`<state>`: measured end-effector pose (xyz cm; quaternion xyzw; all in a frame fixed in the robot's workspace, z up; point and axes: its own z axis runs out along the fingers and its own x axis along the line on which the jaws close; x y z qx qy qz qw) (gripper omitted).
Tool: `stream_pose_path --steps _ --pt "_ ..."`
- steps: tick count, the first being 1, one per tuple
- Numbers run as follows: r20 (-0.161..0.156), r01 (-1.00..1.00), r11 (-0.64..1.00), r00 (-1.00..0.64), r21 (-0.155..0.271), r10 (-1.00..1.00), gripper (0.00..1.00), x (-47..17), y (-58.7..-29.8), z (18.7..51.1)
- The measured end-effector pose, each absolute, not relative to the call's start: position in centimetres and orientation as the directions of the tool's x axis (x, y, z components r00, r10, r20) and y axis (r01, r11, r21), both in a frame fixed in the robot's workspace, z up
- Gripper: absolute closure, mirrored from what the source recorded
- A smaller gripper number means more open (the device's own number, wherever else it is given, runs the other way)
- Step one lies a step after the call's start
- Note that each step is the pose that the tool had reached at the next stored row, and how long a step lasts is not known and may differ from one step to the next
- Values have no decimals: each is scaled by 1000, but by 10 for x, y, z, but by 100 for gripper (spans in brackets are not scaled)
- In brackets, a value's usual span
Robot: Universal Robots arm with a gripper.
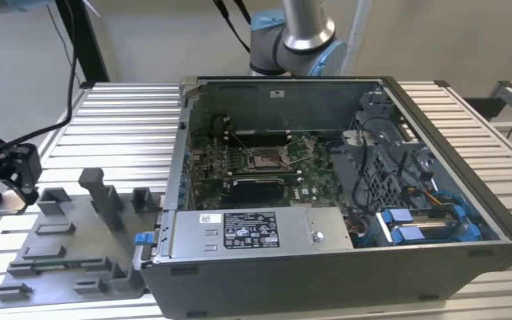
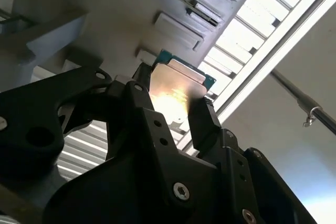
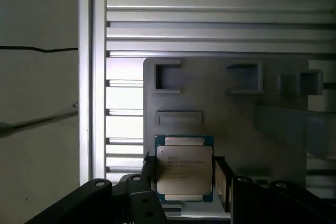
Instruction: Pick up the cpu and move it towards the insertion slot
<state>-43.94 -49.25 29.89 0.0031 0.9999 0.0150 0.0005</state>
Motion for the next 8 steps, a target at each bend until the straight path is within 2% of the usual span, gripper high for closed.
stream_pose_path --steps 8 --pt "-1 6 1000 -1000 30 6 100 -439 -492 326"
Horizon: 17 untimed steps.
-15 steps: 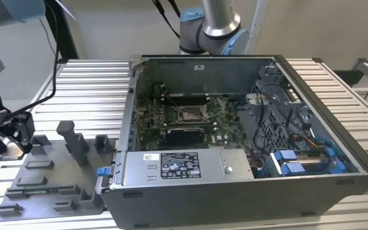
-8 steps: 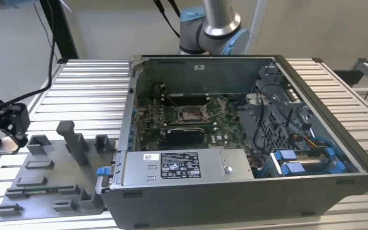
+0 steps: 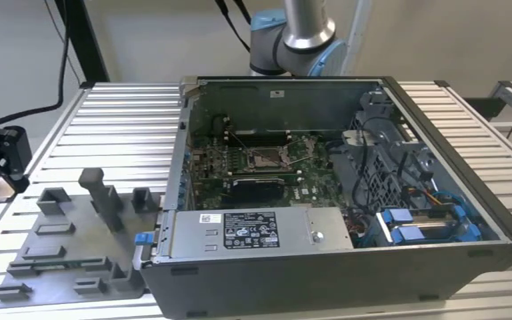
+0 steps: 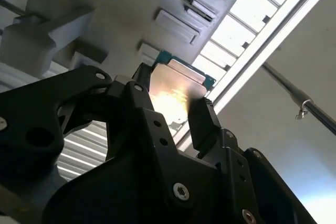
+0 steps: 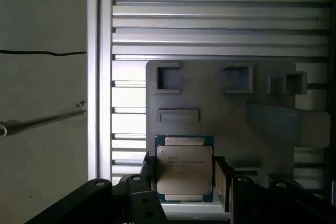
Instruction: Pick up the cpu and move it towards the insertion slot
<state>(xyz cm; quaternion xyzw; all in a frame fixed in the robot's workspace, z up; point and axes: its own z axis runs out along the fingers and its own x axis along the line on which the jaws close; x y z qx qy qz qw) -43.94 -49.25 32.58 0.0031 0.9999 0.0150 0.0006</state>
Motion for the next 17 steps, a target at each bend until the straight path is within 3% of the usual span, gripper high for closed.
stream_pose_path --steps 17 --pt "-1 6 1000 -1000 30 6 100 -439 -492 373"
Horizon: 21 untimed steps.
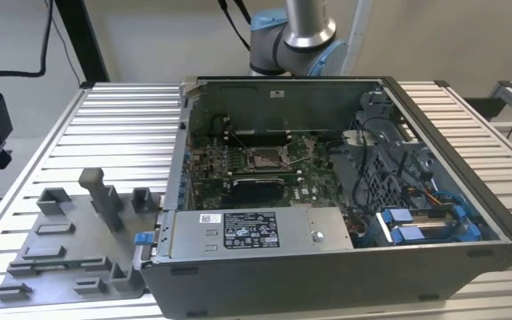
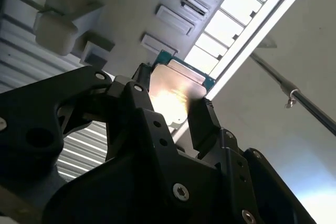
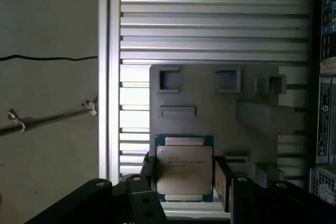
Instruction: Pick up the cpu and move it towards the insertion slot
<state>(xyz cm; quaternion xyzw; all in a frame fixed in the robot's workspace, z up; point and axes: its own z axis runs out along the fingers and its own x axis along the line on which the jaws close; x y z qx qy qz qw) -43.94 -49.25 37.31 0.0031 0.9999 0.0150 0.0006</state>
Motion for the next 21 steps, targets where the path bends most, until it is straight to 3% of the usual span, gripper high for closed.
stream_pose_path --steps 21 --pt "-1 6 1000 -1000 30 6 100 -439 -492 417"
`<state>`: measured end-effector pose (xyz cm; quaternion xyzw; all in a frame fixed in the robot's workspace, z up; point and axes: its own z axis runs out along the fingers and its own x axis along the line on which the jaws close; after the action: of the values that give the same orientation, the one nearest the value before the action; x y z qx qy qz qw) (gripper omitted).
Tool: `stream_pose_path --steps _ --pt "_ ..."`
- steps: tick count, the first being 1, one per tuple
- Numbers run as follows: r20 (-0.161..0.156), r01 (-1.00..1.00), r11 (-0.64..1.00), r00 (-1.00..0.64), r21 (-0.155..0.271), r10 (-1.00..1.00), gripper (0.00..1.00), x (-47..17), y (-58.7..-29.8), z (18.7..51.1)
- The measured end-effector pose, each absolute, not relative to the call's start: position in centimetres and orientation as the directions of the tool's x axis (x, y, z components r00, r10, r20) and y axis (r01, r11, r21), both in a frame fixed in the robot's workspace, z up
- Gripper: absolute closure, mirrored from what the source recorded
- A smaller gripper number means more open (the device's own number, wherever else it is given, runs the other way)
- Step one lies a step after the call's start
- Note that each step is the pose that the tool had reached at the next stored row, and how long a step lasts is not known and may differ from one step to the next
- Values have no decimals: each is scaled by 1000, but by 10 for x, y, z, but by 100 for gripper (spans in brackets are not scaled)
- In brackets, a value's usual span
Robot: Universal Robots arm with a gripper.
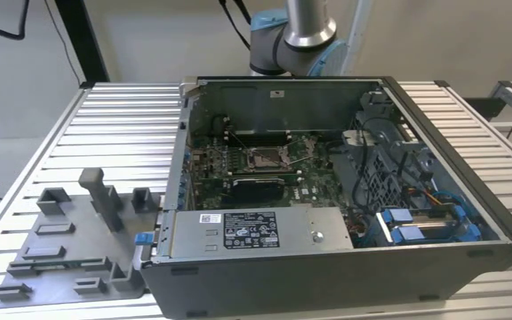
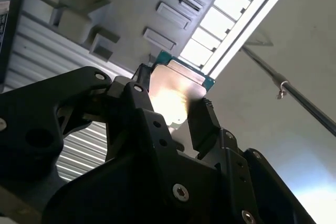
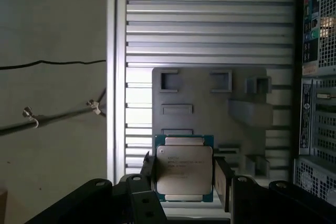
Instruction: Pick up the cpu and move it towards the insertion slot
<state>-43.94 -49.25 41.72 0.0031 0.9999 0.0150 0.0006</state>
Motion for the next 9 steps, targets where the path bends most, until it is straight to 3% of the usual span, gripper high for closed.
stream_pose_path --steps 9 --pt "-1 6 1000 -1000 30 6 100 -439 -492 419"
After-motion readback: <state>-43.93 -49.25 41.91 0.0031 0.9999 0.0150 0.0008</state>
